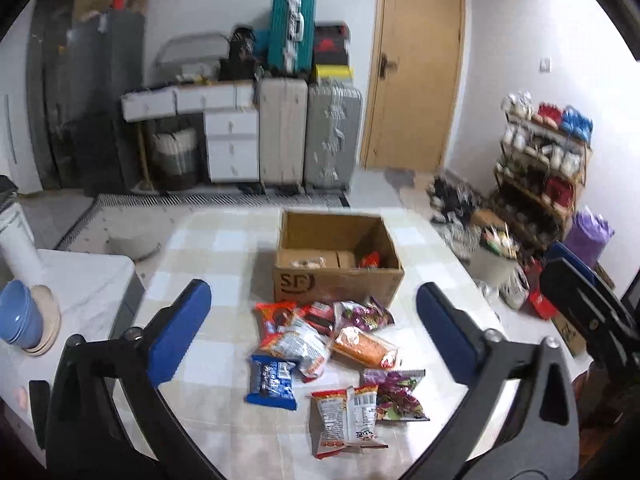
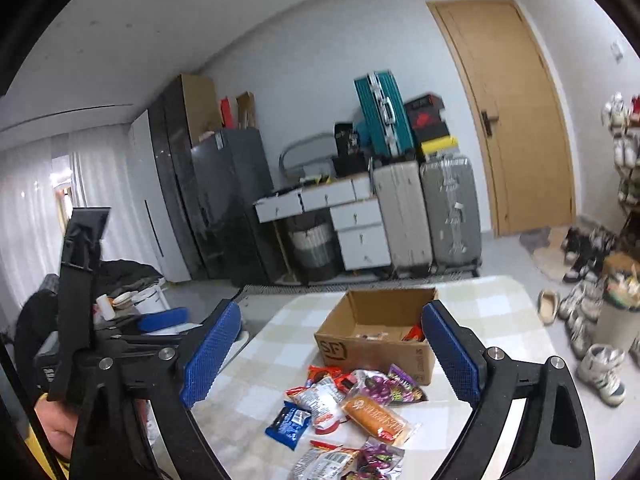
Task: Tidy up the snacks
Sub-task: 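Withdraw both tools from the box back over the snack pile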
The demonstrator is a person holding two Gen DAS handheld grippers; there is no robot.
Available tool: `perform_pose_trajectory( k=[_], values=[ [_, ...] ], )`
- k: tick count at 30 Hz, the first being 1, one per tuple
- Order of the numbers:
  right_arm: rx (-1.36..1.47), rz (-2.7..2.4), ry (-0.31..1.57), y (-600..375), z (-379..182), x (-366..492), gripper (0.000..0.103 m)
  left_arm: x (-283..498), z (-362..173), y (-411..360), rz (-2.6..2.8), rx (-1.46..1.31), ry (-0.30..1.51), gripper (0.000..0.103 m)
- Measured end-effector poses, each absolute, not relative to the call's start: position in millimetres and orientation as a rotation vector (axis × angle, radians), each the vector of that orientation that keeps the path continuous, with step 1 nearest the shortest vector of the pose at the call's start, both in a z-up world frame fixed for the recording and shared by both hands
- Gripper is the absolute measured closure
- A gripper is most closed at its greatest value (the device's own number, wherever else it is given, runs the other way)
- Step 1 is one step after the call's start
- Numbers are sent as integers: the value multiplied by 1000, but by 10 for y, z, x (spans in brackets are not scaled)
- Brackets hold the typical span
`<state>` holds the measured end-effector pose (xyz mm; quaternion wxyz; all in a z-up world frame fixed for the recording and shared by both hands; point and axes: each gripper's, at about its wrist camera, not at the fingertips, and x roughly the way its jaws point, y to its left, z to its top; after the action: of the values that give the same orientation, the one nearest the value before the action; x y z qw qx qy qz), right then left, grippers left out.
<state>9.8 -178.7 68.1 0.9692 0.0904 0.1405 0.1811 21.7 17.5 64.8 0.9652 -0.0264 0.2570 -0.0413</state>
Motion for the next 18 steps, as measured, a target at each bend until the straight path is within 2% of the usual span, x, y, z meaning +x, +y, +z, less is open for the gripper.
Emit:
perform_pose_trajectory(
  k=[9,13,18],
  values=[
    [112,353,178,-1715,674,-502,3,-507,715,296,-14,-37,399,1],
    [88,368,182,-1693,562,-626,2,-711,600,366,9,-28,364,1],
    [66,357,212,-1690,347,-719,2,-621,240,375,-31,-19,413,1]
  ],
)
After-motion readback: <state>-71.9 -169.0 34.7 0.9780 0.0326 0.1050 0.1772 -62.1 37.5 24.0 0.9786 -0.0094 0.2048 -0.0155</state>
